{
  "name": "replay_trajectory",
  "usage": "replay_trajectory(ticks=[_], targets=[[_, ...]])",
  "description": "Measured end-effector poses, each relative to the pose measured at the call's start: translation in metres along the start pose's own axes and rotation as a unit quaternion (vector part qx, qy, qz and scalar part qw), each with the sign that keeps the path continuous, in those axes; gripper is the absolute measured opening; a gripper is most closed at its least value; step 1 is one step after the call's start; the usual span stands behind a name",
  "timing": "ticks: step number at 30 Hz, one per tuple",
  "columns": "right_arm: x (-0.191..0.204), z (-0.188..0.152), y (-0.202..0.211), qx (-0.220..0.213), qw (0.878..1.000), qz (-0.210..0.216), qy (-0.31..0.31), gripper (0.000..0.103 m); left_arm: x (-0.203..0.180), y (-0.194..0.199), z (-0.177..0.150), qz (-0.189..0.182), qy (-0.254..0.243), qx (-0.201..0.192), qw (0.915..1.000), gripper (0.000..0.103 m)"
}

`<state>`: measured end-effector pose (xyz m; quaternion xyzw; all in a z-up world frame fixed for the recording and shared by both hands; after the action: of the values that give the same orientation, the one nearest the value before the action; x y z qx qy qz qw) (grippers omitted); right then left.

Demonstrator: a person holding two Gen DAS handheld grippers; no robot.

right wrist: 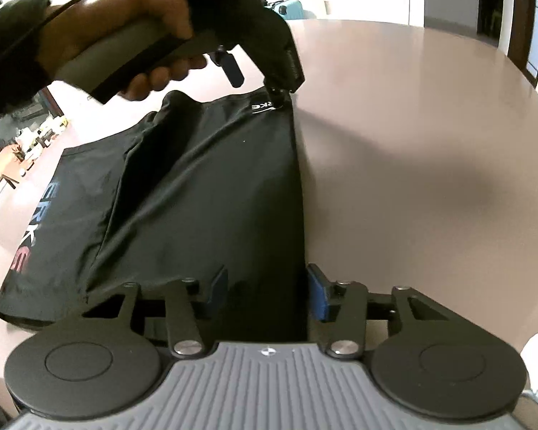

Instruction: Fold clothes

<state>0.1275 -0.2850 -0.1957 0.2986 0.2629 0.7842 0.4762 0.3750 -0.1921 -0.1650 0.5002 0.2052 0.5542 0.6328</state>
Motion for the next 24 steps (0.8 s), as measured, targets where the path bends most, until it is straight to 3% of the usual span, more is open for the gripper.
replay_trajectory(ticks=[2, 3, 4, 6, 9, 12, 17, 24], targets=[[-0.002, -0.001, -0.001, -0.005, 1.000, -0.014, -0.002, 0.019, -0.004, 0.001, 0.000, -0.003, -0.007, 0.001, 1.0000, 0.045], [-0.004, -0.001, -0.002, -0.007, 1.000, -0.021, -0.007, 0.014, -0.006, 0.002, 0.000, -0.005, -0.010, 0.001, 0.9999, 0.032], [-0.007, -0.001, -0.003, -0.008, 1.000, -0.021, -0.019, 0.012, -0.013, 0.003, 0.001, -0.008, -0.009, 0.002, 0.9999, 0.015], [-0.010, -0.001, -0.002, -0.009, 0.999, -0.017, -0.036, 0.010, -0.023, 0.002, 0.001, -0.018, -0.013, 0.005, 0.9997, 0.005], [-0.011, 0.000, -0.001, -0.013, 0.999, -0.015, -0.047, 0.008, -0.032, 0.003, 0.003, -0.016, -0.029, -0.004, 0.9995, 0.004], [-0.008, 0.002, 0.003, -0.017, 0.998, -0.012, -0.061, 0.008, -0.035, 0.008, 0.007, -0.048, -0.008, -0.012, 0.9988, 0.003], [0.000, 0.009, 0.017, -0.030, 0.997, -0.007, -0.066, 0.008, -0.037, 0.015, 0.013, -0.063, -0.007, -0.025, 0.9977, 0.003], [0.025, 0.022, 0.040, -0.050, 0.997, 0.011, -0.058, 0.008, -0.035, 0.046, 0.020, -0.095, 0.002, -0.073, 0.9928, 0.001]])
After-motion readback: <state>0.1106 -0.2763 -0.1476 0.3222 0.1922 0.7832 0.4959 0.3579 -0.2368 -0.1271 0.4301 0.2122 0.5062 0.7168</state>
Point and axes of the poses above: each gripper's, at about its wrist camera, not at the fingertips, and y roughly against the way its jaws point, x to its left, z to its top, the point moved 10 cm from there along -y, roughly the way its jaws point, and after that the axes turned 7 degrees about -x, right-handed, at the moved point
